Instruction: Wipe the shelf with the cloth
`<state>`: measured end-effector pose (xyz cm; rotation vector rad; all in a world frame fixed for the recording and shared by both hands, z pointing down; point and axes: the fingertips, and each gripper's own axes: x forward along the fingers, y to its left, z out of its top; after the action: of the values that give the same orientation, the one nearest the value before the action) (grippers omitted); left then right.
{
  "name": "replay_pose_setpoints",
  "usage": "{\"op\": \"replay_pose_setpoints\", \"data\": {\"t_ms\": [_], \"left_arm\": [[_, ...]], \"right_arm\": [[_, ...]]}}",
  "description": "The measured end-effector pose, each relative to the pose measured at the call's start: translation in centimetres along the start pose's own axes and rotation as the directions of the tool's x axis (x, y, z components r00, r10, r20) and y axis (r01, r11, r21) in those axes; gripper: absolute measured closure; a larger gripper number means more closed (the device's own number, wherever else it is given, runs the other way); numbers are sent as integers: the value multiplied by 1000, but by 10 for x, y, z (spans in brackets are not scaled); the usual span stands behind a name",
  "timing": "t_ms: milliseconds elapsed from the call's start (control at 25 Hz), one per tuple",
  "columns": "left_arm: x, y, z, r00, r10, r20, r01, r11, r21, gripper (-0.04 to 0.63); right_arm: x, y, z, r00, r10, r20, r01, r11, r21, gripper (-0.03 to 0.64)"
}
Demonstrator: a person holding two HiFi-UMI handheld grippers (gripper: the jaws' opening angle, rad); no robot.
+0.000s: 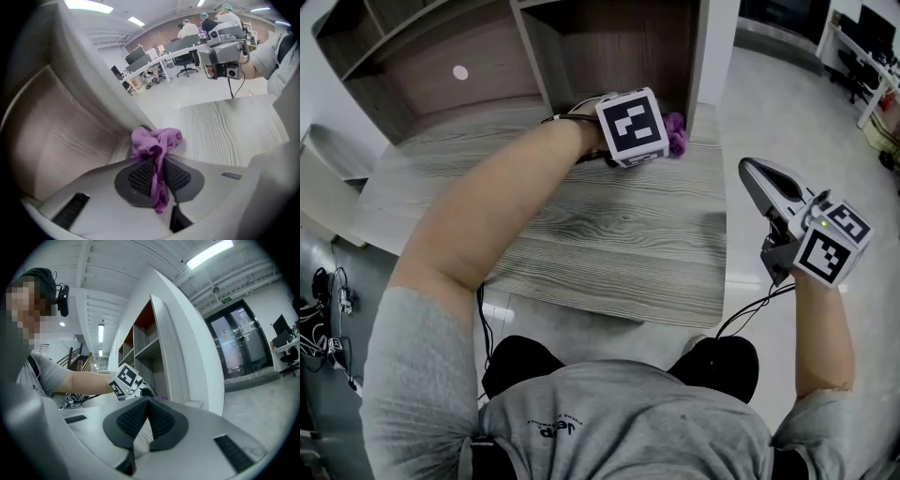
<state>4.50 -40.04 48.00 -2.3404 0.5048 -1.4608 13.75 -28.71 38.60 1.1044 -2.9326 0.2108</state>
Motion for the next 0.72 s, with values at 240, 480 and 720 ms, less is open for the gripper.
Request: {"op": "replay_pose_setpoints", "data": {"t_ms": [240,480,720], "left_arm": [[1,1,7,998,10,61,-8,999,-34,522],[-60,84,-34,906,353,231,-234,876,-422,523],[-132,178,-62,640,754,146,-370,468,-802,522]], "right_arm": [[-7,-4,-1,1000,1,20,-1,1000,14,597],[-5,3,-2,1000,11,21,-11,1000,11,597],[2,5,-4,998,42,35,-43,999,18,597]]}}
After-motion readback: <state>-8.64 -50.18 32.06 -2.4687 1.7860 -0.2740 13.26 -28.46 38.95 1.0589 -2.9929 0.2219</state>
